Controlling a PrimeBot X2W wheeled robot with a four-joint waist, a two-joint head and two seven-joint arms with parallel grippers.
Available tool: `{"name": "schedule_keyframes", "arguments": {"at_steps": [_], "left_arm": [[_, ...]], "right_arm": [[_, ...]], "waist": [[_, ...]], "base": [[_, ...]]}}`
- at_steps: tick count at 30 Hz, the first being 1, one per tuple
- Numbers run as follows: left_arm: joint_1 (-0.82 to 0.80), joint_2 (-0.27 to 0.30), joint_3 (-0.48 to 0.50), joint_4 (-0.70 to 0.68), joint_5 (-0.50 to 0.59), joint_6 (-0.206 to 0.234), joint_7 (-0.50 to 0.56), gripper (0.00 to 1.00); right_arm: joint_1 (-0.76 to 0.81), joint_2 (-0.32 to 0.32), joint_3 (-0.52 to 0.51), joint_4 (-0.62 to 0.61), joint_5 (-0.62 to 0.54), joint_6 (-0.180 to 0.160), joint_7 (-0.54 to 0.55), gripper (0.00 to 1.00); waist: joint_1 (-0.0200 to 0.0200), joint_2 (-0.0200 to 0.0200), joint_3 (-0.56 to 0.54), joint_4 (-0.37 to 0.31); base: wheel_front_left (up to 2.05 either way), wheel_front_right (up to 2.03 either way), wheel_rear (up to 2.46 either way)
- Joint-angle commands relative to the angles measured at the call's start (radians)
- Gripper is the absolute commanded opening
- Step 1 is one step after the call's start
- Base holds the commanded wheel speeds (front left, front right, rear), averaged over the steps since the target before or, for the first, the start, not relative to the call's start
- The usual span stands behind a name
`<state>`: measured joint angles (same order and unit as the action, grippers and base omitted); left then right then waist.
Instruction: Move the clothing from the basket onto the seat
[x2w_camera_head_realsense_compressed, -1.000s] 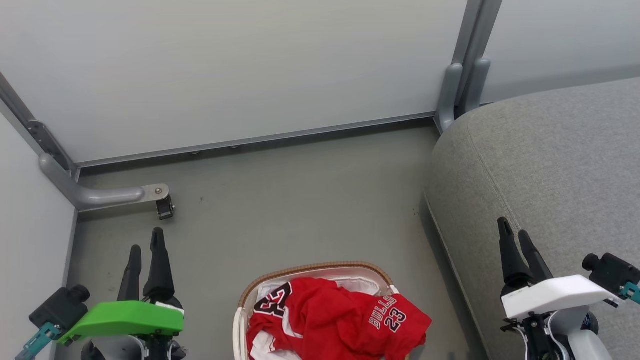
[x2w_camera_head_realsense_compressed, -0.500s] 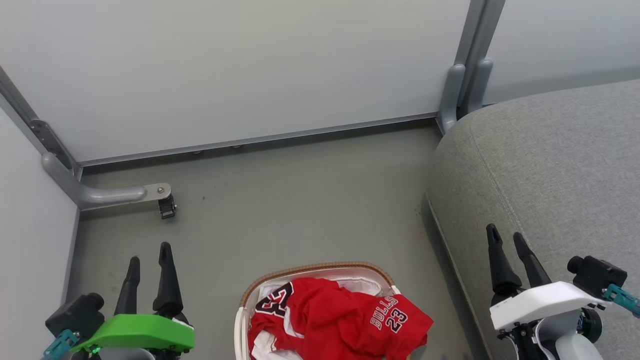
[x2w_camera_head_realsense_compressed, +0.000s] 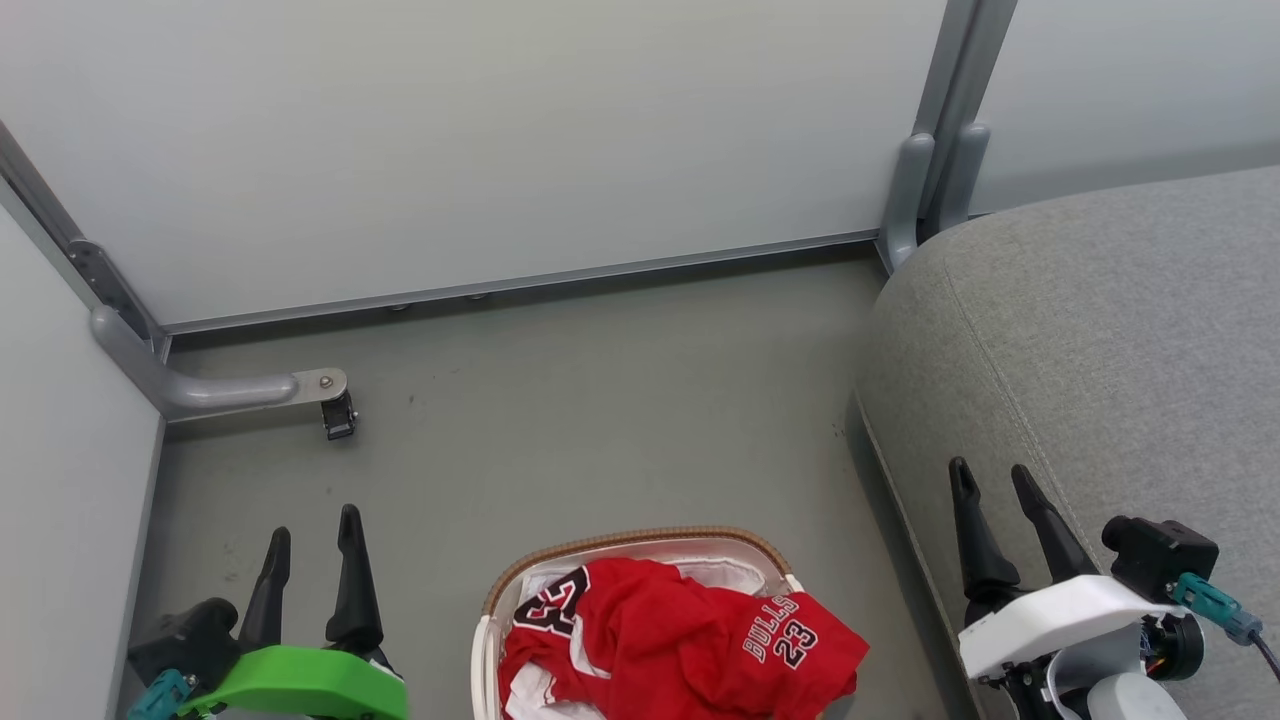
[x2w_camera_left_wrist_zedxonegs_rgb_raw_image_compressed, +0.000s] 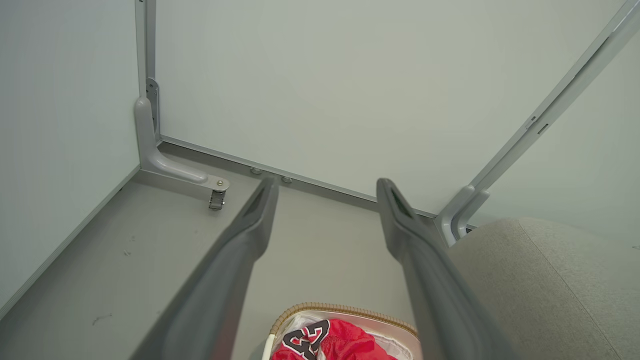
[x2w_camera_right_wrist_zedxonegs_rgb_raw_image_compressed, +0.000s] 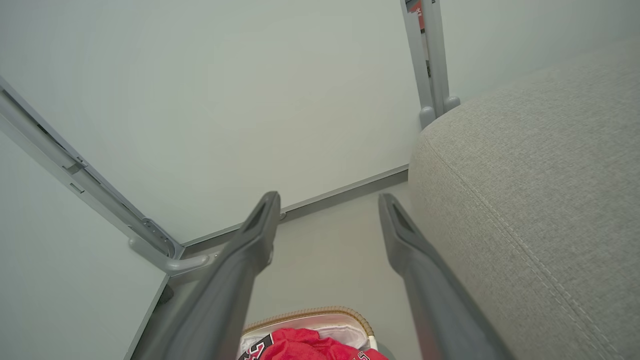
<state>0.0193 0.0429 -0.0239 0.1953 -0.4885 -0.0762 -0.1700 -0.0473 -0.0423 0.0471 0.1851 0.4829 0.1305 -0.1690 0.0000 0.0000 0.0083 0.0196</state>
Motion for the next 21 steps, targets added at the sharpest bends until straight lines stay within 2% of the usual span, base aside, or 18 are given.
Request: {"name": "schedule_keyframes", "arguments": {"at_steps": [1,21], "left_arm": [[0.008,0.008,0.000,-0.003,0.027,-0.005,-0.010,1.00],[0.024,0.009,-0.004,0.042,0.174,-0.003,-0.053,1.00]], "right_arm": [[0.008,-0.007,0.005,-0.007,-0.031,0.000,-0.011,1.00],[0.017,-0.009,0.041,-0.017,-0.211,0.000,-0.055,1.00]], "waist": [[0.0000,0.0000,0.000,0.001],[0.0000,0.0000,0.000,0.008]], "base": [[0.00,0.00,0.00],[0.00,0.00,0.00]]}}
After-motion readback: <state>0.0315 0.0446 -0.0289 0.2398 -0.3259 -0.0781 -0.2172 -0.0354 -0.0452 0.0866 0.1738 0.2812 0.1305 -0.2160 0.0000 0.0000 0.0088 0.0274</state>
